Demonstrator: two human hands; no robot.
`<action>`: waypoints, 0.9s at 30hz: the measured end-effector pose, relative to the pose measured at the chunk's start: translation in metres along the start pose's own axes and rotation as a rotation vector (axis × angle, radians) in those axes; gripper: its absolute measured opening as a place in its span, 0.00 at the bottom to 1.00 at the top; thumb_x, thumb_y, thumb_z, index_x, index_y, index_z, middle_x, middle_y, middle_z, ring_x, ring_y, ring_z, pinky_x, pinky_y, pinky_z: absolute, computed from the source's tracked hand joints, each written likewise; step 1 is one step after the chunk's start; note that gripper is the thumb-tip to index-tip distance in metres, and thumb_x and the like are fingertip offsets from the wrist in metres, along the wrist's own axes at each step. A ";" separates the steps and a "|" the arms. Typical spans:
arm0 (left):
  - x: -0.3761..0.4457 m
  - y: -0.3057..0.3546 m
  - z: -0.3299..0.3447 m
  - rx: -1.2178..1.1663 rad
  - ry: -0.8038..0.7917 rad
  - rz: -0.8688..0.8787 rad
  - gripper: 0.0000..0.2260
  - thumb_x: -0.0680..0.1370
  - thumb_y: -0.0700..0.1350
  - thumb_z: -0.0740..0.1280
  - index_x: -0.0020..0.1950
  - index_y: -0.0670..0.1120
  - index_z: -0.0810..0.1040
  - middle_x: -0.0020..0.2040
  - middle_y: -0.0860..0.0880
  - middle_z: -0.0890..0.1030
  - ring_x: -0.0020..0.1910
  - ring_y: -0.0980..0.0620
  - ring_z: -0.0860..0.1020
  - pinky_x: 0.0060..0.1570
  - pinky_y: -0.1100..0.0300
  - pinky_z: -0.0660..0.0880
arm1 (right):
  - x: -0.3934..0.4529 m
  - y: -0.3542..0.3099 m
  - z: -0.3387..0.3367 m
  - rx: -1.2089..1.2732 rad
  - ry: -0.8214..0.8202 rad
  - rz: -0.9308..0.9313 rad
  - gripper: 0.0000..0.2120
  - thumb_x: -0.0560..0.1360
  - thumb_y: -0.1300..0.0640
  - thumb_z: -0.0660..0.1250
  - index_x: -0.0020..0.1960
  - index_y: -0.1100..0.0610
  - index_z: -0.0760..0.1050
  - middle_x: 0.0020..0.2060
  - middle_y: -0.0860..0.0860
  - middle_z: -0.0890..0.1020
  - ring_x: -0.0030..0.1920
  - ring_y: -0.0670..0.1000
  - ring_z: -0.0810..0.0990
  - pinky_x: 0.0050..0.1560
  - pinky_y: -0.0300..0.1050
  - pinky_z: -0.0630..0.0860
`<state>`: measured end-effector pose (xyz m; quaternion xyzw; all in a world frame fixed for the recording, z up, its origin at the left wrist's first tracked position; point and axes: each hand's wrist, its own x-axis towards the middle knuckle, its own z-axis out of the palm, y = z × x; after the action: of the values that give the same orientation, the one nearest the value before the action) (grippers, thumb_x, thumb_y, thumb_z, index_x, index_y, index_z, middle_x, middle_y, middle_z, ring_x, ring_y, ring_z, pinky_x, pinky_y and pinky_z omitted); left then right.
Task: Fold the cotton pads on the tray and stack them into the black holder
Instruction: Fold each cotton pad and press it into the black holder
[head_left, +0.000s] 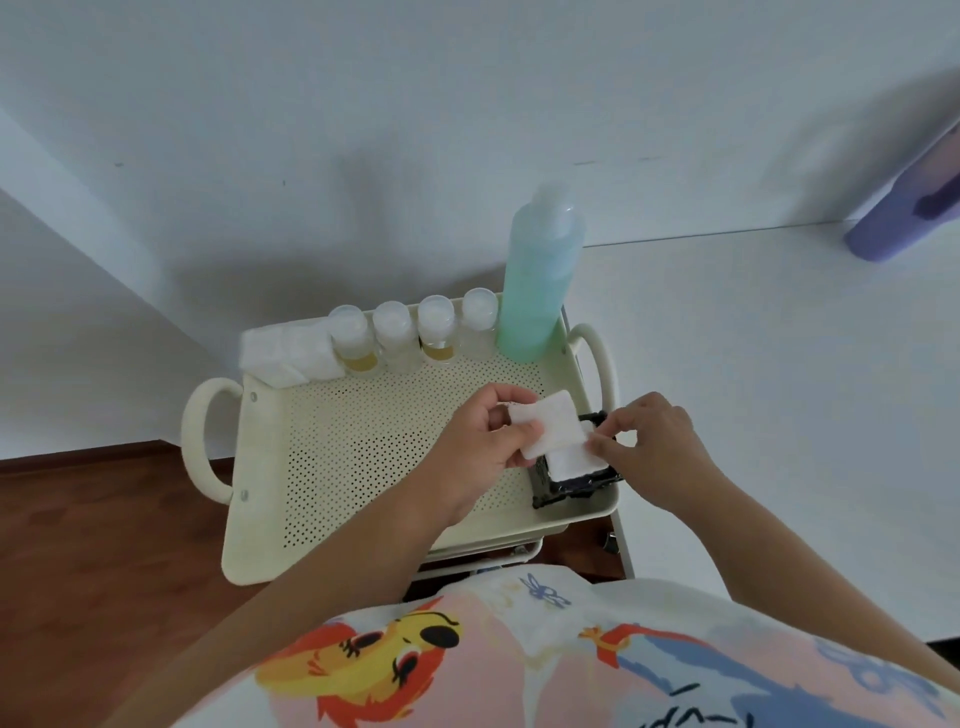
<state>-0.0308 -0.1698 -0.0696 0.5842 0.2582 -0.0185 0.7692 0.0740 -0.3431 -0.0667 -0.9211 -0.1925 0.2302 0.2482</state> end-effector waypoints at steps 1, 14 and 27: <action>0.002 -0.001 0.006 0.060 0.004 0.005 0.10 0.77 0.35 0.67 0.54 0.48 0.77 0.50 0.48 0.82 0.46 0.53 0.81 0.37 0.64 0.78 | 0.000 0.001 0.000 -0.010 0.042 -0.008 0.06 0.72 0.47 0.69 0.37 0.44 0.77 0.48 0.47 0.72 0.52 0.50 0.66 0.51 0.42 0.62; 0.007 -0.010 0.027 0.527 0.012 0.169 0.09 0.75 0.46 0.72 0.51 0.57 0.76 0.38 0.50 0.80 0.29 0.61 0.70 0.31 0.72 0.69 | -0.003 0.011 -0.004 0.305 0.013 0.001 0.02 0.70 0.43 0.70 0.38 0.37 0.78 0.49 0.41 0.73 0.58 0.51 0.70 0.58 0.48 0.69; -0.008 -0.013 0.021 1.381 0.233 0.688 0.10 0.75 0.57 0.66 0.50 0.53 0.81 0.58 0.52 0.75 0.56 0.46 0.67 0.52 0.53 0.66 | -0.007 0.012 0.011 0.142 0.175 -0.098 0.11 0.67 0.49 0.75 0.46 0.45 0.76 0.51 0.45 0.72 0.52 0.50 0.66 0.53 0.41 0.64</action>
<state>-0.0340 -0.1954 -0.0742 0.9761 0.0717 0.1262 0.1618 0.0658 -0.3516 -0.0792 -0.9072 -0.1983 0.1493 0.3396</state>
